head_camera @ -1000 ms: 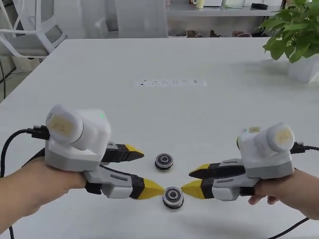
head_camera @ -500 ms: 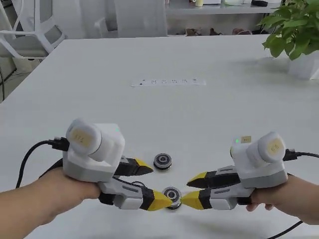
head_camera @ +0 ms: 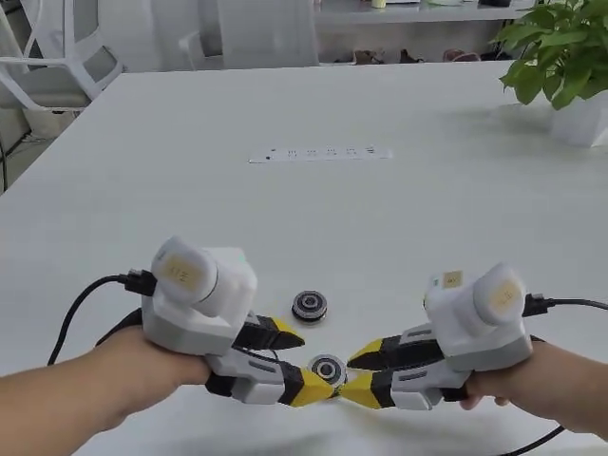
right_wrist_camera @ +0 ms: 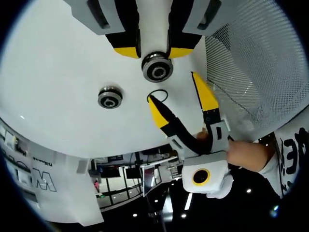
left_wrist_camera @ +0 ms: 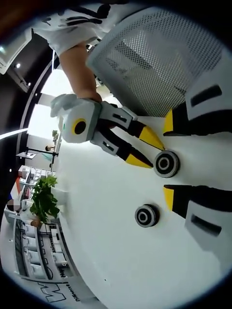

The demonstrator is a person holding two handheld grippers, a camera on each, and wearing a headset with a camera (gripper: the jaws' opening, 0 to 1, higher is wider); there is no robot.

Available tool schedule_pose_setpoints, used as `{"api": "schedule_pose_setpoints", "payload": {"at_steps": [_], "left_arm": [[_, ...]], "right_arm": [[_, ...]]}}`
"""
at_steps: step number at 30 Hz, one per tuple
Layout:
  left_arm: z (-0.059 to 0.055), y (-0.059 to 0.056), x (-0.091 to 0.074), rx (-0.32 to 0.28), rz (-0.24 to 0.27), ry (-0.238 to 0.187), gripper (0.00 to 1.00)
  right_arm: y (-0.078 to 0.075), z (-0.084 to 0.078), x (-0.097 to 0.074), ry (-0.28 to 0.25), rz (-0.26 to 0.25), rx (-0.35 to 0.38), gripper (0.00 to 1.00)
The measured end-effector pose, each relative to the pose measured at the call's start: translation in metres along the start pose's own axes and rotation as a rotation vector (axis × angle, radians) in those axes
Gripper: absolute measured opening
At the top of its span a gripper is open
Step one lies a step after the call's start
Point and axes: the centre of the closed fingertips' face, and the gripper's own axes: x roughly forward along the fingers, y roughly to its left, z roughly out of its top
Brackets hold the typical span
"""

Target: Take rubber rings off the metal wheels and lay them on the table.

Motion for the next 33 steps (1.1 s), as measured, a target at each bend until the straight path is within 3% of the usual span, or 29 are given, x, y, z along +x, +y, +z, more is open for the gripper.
{"api": "schedule_pose_setpoints", "payload": {"at_steps": [11,18,27,33], "left_arm": [[0.000,-0.004,0.011,0.000,-0.011,0.009,0.29],[-0.007,-0.005,0.013,0.024,-0.013,0.036,0.23],[-0.004,-0.001,0.015,0.008,0.006,0.010,0.19],[-0.005,0.008,0.015,0.003,0.055,0.004,0.08]], "right_arm": [[0.000,0.001,0.004,-0.007,-0.003,-0.038,0.13],[0.000,0.001,0.003,-0.013,-0.009,-0.033,0.10],[0.000,0.001,0.003,-0.026,-0.010,-0.017,0.10],[0.000,-0.001,0.003,-0.027,-0.009,-0.002,0.05]]}}
